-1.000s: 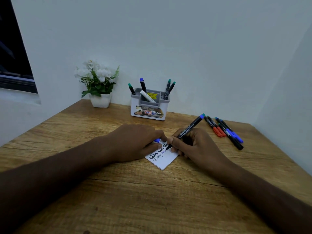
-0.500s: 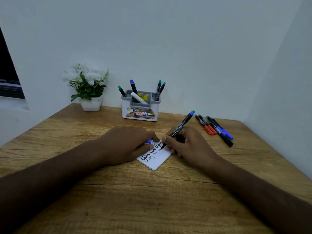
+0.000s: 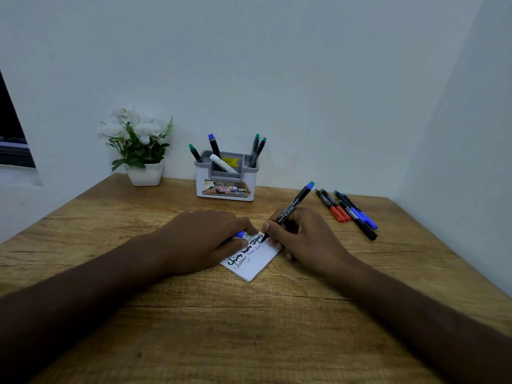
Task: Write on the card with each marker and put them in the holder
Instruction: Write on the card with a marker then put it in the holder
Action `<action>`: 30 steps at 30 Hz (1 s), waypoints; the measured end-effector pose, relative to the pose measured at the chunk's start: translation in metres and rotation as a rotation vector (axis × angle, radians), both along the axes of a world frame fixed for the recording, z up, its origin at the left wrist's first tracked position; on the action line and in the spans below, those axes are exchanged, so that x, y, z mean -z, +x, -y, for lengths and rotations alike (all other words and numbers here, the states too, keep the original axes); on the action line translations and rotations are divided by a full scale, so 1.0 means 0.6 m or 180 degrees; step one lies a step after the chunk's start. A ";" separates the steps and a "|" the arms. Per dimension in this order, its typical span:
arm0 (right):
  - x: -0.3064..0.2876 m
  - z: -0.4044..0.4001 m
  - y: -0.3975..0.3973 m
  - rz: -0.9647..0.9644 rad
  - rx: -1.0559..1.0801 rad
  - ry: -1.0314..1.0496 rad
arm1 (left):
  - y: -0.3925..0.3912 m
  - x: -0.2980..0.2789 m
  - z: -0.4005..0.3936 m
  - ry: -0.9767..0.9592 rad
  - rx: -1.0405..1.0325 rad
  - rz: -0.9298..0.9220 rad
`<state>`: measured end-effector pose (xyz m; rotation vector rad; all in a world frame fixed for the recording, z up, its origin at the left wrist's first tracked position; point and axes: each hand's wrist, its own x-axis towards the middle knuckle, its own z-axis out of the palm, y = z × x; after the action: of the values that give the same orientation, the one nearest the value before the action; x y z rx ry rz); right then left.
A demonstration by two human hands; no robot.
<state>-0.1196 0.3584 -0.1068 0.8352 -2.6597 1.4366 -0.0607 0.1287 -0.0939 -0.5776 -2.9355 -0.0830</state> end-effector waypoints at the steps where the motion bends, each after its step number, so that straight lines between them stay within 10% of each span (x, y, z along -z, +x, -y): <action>1: 0.001 0.000 0.000 0.0015 -0.0007 0.0003 | 0.000 0.000 0.000 0.0000 0.0002 0.0005; 30: 0.000 0.003 0.011 0.0093 0.0417 -0.0910 | 0.001 0.001 -0.002 0.0109 -0.0082 -0.0017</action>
<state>-0.1131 0.3567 -0.1066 0.6082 -2.3932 1.7478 -0.0602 0.1297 -0.0945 -0.5343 -2.9293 -0.1286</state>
